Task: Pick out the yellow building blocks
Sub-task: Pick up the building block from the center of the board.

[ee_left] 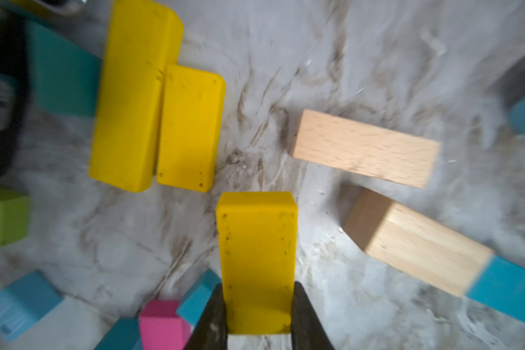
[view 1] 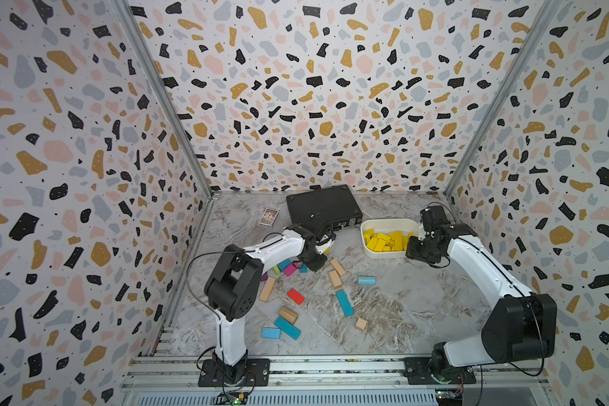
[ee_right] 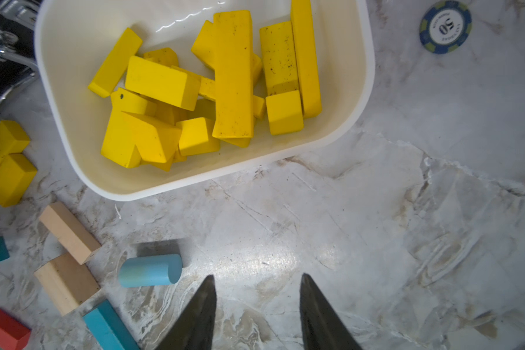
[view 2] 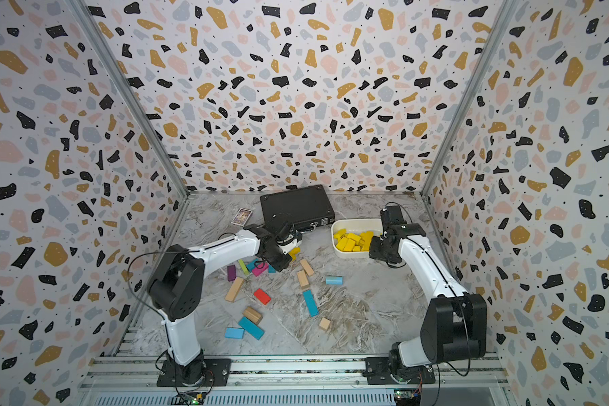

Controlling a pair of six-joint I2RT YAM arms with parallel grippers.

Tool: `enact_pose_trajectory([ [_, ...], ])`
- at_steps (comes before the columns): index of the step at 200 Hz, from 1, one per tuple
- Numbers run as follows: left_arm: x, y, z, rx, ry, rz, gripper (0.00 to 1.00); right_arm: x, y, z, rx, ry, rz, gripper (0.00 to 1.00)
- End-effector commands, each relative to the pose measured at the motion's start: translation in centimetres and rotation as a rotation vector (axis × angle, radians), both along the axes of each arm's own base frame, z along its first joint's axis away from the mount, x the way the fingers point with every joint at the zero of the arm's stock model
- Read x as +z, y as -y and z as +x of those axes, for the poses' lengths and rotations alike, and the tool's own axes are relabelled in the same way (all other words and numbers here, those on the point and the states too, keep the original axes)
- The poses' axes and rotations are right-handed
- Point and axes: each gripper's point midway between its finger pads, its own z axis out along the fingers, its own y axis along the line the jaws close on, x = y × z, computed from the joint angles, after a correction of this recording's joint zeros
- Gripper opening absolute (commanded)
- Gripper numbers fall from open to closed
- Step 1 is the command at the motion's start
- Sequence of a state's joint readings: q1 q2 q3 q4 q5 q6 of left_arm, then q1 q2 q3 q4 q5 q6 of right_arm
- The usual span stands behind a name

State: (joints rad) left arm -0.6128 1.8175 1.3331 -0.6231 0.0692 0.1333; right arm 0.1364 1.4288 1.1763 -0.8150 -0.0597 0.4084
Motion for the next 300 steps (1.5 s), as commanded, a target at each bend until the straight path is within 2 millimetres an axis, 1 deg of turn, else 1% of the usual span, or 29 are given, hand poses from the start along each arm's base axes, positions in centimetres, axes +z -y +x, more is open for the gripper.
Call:
enact_pose_trajectory([
  [1,5.7,2.2,0.2,0.033,0.135,-0.248,0.00,1.6,-2.2,-0.7,0.050,0.018,0.124,0.45],
  [21,8.3,2.6,-1.1,0.066,0.199,-0.420,0.00,3.3,-4.9,-0.8,0.114,0.034,0.213,0.44],
  [33,9.7,2.6,-1.7,0.066,0.257,-0.508,0.00,4.5,-6.9,-1.1,0.167,0.041,0.252,0.44],
  [48,10.6,2.2,-2.7,0.041,0.331,-0.570,0.00,6.2,-9.4,-1.7,0.238,0.041,0.282,0.44],
  [65,11.4,1.8,-3.6,0.006,0.404,-0.620,0.00,8.0,-12.0,-2.9,0.322,0.049,0.278,0.45],
  [80,11.6,1.8,-4.5,-0.036,0.434,-0.649,0.00,9.4,-14.1,-4.0,0.370,0.061,0.301,0.47],
  [97,11.9,2.0,-5.1,-0.065,0.456,-0.678,0.00,10.3,-16.3,-5.0,0.403,0.077,0.342,0.49],
  [123,12.0,2.7,-6.0,-0.122,0.470,-0.694,0.00,10.6,-19.4,-6.1,0.444,0.059,0.408,0.52],
  [141,11.5,3.0,-6.3,-0.136,0.459,-0.677,0.00,10.8,-21.2,-6.6,0.476,0.051,0.435,0.55],
  [164,11.3,3.3,-6.3,-0.131,0.449,-0.662,0.00,9.9,-23.0,-7.0,0.493,0.030,0.434,0.57],
  [184,11.7,3.4,-6.3,-0.135,0.447,-0.655,0.00,9.1,-24.4,-7.1,0.509,0.008,0.432,0.57],
  [204,11.7,3.4,-6.4,-0.137,0.451,-0.652,0.00,8.5,-24.8,-6.1,0.492,0.017,0.409,0.57],
  [224,11.6,3.5,-6.3,-0.138,0.449,-0.642,0.00,8.2,-25.3,-5.2,0.481,0.026,0.402,0.54],
  [246,11.5,3.8,-6.3,-0.141,0.437,-0.642,0.00,7.6,-26.0,-4.7,0.476,0.015,0.421,0.47],
  [272,11.2,4.1,-5.9,-0.137,0.422,-0.621,0.00,7.0,-26.4,-4.5,0.472,0.009,0.432,0.40],
  [284,11.3,4.1,-5.8,-0.137,0.420,-0.614,0.00,6.9,-26.6,-4.5,0.476,0.002,0.435,0.33],
  [300,11.3,4.2,-5.7,-0.148,0.418,-0.602,0.00,6.8,-27.0,-4.3,0.485,-0.007,0.442,0.20],
])
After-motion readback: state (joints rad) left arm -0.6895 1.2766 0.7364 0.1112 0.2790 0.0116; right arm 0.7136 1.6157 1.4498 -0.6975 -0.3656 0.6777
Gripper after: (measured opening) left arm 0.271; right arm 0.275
